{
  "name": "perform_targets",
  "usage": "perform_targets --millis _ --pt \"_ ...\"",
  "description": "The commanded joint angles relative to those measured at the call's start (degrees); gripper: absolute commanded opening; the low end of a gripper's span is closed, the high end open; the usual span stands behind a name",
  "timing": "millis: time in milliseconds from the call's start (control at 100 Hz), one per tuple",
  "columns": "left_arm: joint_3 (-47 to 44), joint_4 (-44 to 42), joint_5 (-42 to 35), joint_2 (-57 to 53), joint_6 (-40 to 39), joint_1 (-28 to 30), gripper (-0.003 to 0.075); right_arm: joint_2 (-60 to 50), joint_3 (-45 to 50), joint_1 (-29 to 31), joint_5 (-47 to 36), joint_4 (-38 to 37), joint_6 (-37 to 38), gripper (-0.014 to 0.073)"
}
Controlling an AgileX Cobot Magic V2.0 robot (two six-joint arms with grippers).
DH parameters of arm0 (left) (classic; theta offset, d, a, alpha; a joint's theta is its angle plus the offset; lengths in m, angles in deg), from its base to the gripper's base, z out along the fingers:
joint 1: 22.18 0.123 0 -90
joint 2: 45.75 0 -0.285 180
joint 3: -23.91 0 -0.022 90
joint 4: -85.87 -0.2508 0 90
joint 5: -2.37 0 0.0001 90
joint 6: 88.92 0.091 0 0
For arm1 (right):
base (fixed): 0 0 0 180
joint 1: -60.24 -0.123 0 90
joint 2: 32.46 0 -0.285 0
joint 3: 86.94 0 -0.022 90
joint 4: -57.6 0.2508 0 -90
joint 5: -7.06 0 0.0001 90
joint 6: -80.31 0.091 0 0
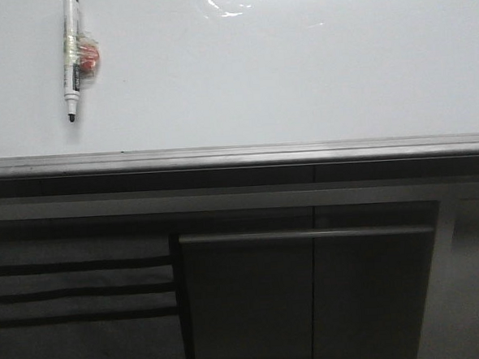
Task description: Write number 0 on whiteboard
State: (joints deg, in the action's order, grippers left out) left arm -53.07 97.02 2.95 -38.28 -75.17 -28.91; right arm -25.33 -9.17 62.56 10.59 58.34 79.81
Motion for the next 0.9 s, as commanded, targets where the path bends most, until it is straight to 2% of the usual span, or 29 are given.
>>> perform_targets --millis 0,610,890 --pt "-1.46 -0.01 -4.29 -1.46 -0.47 -0.29 -0.0020 -0.99 0.76 0.33 -4.30 -0.74 -0.24 -0.0073" --pt "-1.46 -0.01 -4.29 -1.46 -0.47 -0.29 -0.0020 -0.99 0.76 0.33 -4.30 -0.74 -0.24 -0.0073" --pt "-1.36 -0.01 -4.62 -1.46 -0.47 -0.29 -0.0020 -0.99 0.76 0.33 -8.93 -0.74 -0.24 -0.0073"
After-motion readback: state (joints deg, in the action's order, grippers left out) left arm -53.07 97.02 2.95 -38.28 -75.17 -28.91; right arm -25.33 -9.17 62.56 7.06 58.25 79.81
